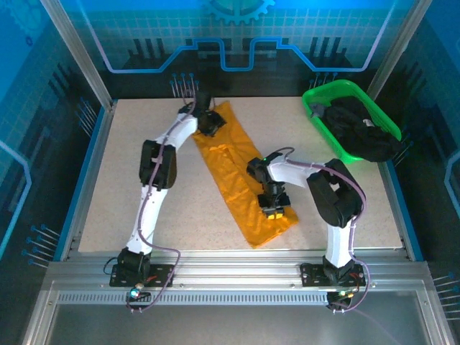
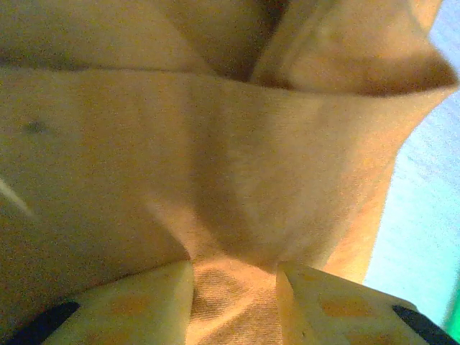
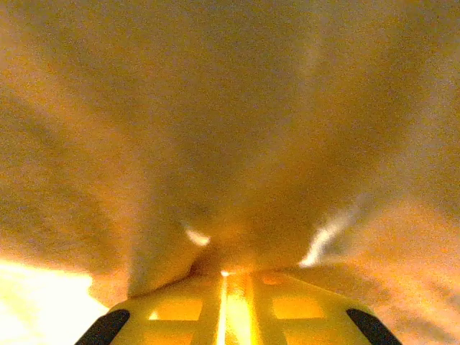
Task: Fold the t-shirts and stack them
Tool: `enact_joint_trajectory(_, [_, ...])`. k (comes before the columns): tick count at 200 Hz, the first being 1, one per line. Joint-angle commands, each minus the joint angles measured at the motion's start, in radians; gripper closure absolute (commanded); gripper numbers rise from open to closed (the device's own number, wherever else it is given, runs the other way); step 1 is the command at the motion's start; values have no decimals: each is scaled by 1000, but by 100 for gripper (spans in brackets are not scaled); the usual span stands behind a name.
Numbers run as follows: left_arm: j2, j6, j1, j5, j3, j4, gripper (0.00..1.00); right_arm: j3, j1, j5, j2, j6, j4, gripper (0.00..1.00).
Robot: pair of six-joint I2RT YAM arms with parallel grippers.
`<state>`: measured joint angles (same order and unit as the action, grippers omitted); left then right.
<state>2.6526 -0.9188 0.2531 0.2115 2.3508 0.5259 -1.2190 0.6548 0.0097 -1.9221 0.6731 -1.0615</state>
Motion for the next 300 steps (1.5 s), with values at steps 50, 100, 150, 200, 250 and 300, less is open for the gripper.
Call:
enact_joint_trajectory(50, [201, -202, 86, 182, 271, -302, 56, -66, 63, -198, 7, 352, 224, 81])
enact_joint_trajectory(100, [-154, -109, 82, 114, -16, -286, 47, 161, -3, -74, 352, 474, 206, 63])
enact_joint_trajectory(150, [-639, 1, 88, 110, -639, -83, 51, 391, -11, -56, 582, 325, 210, 60])
enact_joint_trajectory(200, [-1070, 132, 110, 190, -1276, 172, 51, 464, -49, -107, 609, 158, 308, 53])
enact_joint_trajectory(250, [-1331, 76, 192, 278, -1606, 203, 48, 460, -61, -188, 467, 146, 399, 58])
enact_joint_trajectory(300, [-1339, -86, 339, 293, -1716, 25, 41, 490, -50, -186, 442, 181, 448, 84])
